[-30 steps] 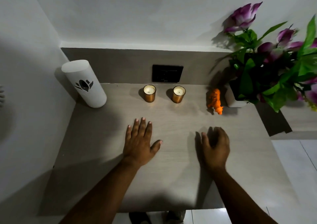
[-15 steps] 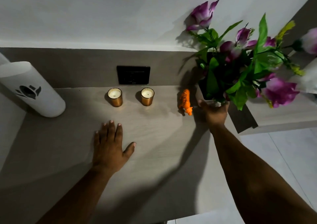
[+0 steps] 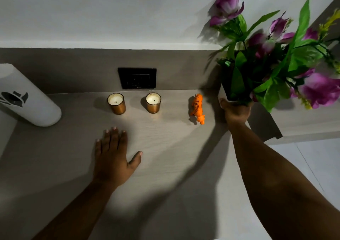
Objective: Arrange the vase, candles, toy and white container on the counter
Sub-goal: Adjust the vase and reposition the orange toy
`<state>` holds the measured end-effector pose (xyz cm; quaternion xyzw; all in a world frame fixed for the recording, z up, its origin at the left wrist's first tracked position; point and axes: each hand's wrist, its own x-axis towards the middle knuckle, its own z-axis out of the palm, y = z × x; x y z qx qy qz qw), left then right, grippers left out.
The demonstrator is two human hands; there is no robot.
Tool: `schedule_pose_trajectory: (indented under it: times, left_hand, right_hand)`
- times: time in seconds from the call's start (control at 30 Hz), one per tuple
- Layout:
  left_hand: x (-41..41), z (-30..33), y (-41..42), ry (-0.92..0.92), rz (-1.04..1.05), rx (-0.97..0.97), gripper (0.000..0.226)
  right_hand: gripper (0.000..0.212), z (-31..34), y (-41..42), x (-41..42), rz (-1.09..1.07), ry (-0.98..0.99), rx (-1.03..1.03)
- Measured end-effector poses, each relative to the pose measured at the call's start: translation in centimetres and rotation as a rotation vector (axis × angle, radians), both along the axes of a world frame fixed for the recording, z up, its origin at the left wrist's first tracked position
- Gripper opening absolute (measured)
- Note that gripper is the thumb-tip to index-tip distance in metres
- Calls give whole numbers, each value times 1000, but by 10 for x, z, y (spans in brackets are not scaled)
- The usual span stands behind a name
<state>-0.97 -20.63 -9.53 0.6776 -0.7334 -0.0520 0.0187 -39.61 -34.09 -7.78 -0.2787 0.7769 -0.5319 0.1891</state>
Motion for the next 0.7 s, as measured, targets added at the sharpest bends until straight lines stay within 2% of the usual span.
schedule_pose_trajectory:
  times: [0.2, 0.37, 0.43, 0.5, 0.6, 0.7]
  left_hand:
    - [0, 4, -2, 0, -5, 1, 89]
    - [0, 8, -1, 12, -5, 14, 90]
    - [0, 8, -1, 11, -7, 16, 91]
    - [1, 8, -1, 14, -10, 15, 91]
    - [2, 5, -1, 7, -16, 15, 92]
    - [2, 4, -2, 20, -11, 6, 93]
  right_hand:
    - [103, 5, 7, -2, 122, -50, -20]
    - [82, 14, 44, 33, 39, -91, 0]
    - [74, 20, 58, 59, 52, -18, 50]
    - [66, 24, 62, 79, 162, 120, 93]
    - [58, 34, 53, 97, 288, 281, 261]
    - [35, 44, 41, 106, 305, 359, 275]
